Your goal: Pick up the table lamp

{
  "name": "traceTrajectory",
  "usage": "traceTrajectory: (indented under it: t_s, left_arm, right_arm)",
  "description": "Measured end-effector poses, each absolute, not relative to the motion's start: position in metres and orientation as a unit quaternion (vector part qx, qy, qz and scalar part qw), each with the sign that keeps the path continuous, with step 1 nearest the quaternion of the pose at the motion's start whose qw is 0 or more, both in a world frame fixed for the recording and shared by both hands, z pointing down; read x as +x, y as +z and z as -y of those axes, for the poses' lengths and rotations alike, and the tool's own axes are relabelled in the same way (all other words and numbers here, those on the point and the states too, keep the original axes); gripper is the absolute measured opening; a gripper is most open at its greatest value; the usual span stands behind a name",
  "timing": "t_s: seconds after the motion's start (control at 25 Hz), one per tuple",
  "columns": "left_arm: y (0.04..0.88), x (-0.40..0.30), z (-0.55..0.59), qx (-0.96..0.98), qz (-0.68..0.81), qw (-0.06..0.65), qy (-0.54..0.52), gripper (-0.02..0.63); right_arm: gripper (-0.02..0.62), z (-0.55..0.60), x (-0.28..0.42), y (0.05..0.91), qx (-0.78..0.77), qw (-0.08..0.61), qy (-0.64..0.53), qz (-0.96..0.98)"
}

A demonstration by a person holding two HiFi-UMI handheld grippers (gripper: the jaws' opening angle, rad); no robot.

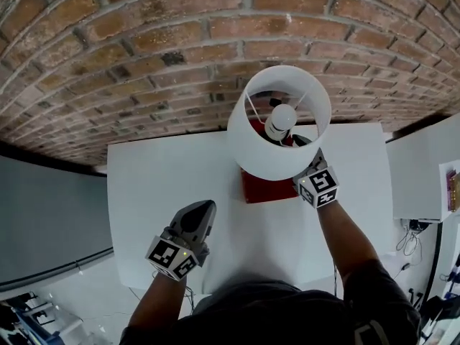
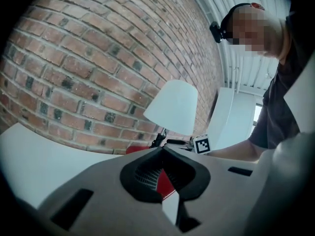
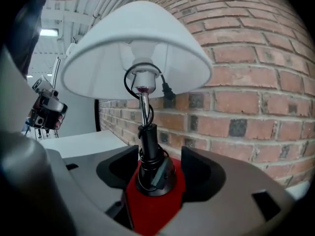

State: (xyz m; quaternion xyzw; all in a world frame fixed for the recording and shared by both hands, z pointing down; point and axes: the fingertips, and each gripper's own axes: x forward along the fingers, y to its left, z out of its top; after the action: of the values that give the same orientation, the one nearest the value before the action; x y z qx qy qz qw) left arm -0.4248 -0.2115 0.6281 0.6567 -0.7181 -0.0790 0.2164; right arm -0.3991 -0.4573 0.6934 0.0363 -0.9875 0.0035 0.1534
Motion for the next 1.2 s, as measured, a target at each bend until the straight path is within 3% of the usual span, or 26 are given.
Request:
traceTrajectory:
  t_s: [0.44, 0.56, 0.96, 1.12, 1.2]
  left_arm:
    - [0.653, -0.447, 0.222, 0.658, 0.712, 0.232, -0.074, 0.005]
    - [0.659, -0.45, 0.219, 0.655, 0.714, 0.237, -0.07, 0.005]
    - [0.666, -0.443, 0.215, 0.659, 0.71, 0.24, -0.06, 0.005]
    - [0.666, -0.443, 0.213, 0.658, 0.711, 0.242, -0.059, 0.005]
    - [0.665, -0.443, 0.212, 0.658, 0.711, 0.242, -0.058, 0.005]
  right_arm:
    - [0.251, 0.445, -0.462, 0.698, 0.014, 0.099, -0.01, 0.995]
    - [0.224, 0.444, -0.467, 0.699, 0.012, 0.092, -0.022, 0.995]
    - [0.239, 0.444, -0.474, 0.695, 0.007, 0.084, -0.04, 0.996]
    - [0.13, 0.437, -0.472, 0.694, -0.013, 0.105, -0.084, 0.991]
    - [0.127, 0.434, -0.471, 0.691, -0.019, 0.114, -0.077, 0.99]
